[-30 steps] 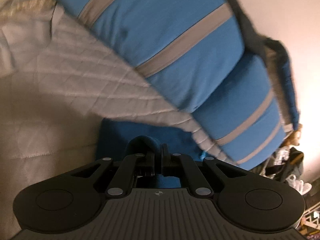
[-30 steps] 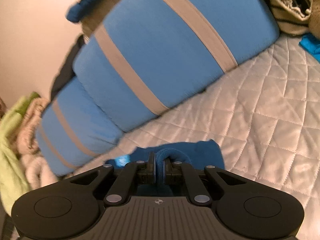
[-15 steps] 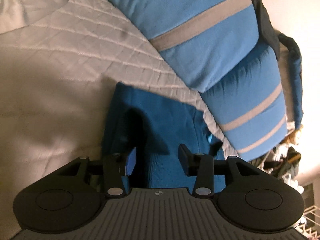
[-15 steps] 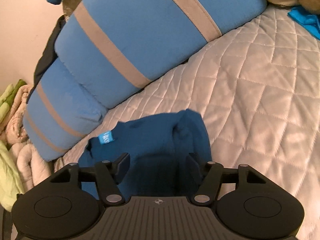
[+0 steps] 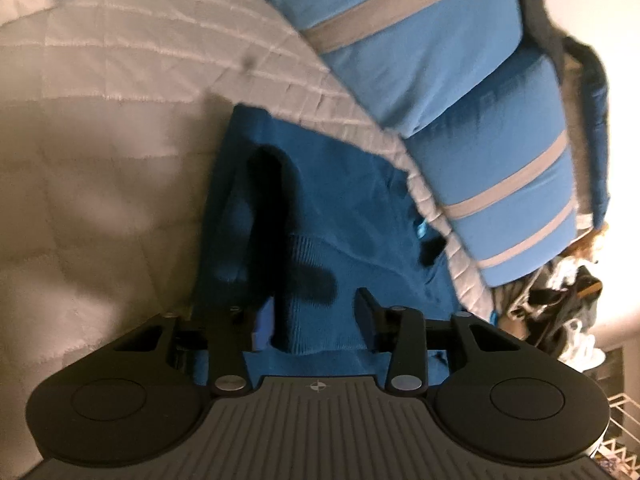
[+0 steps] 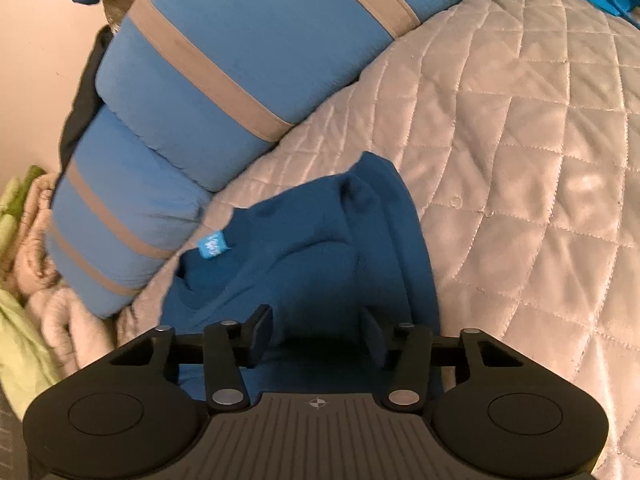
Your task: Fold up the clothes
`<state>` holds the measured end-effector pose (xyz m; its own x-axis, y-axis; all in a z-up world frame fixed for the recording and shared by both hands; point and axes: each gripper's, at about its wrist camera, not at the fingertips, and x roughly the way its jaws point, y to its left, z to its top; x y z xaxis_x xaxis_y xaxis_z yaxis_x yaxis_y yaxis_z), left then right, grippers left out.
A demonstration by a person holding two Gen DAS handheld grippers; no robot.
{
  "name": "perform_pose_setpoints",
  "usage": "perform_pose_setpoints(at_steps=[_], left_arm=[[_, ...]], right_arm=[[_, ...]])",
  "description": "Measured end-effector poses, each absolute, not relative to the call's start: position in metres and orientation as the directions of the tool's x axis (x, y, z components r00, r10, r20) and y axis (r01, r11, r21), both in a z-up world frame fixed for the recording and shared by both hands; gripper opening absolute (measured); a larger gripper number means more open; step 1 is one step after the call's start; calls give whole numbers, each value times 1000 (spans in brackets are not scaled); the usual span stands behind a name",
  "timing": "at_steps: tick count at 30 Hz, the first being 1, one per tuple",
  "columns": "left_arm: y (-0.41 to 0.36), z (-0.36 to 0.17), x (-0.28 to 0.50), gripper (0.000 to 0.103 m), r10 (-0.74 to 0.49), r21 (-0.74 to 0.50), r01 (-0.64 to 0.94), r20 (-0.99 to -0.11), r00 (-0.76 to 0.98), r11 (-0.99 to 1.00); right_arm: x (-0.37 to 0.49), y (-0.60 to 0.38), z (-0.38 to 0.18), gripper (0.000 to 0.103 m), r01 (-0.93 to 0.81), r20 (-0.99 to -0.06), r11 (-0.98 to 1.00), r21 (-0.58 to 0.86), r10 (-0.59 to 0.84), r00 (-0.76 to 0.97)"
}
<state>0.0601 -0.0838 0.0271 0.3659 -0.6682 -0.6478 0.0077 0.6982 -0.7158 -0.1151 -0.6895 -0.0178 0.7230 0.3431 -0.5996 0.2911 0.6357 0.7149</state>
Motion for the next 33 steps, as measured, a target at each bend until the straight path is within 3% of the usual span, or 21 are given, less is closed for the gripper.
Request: perform_pose_setpoints(at_steps=[1, 3, 14, 16, 17, 19, 20, 21, 24, 33], left_arm=[[-85, 27, 61, 11, -666, -713, 8, -651, 364, 701], [-85, 32, 63, 6, -684, -728, 35, -626, 375, 685], [-78, 64, 120, 5, -675, -802, 46, -468, 570, 596], [-80, 61, 129, 12, -652, -807, 21, -461, 602, 590], [-81, 63, 125, 21, -635, -788, 26, -476, 609, 615], [-84, 65, 117, 59, -598, -747, 35, -503, 624, 664], [-85, 66, 113, 64, -579, -725, 39, -516, 631, 688], [-87, 67, 109, 69, -560, -703, 42, -528, 639, 710], [-91, 70, 97, 73, -500, -631, 51, -559, 661, 774], [-103, 79, 58, 74, -305, -384, 62, -616, 726, 921]], right_arm=[[-112, -688, -20, 40, 296, -606, 638, 711, 341, 719], [-108, -687, -22, 16, 294, -605, 631, 718, 356, 713], [-48, -712, 9, 12, 213, -455, 537, 816, 370, 810], [-30, -716, 11, 13, 208, -420, 529, 823, 320, 849], [-25, -717, 10, 20, 214, -408, 523, 825, 288, 867], [-16, -716, 10, 48, 224, -393, 533, 816, 229, 890], [-13, -713, 12, 67, 227, -398, 558, 798, 206, 894], [-12, -709, 15, 79, 238, -414, 593, 769, 179, 892], [-18, -693, 23, 99, 239, -446, 701, 672, 126, 886], [-45, -654, 28, 103, 305, -584, 885, 351, -47, 810]])
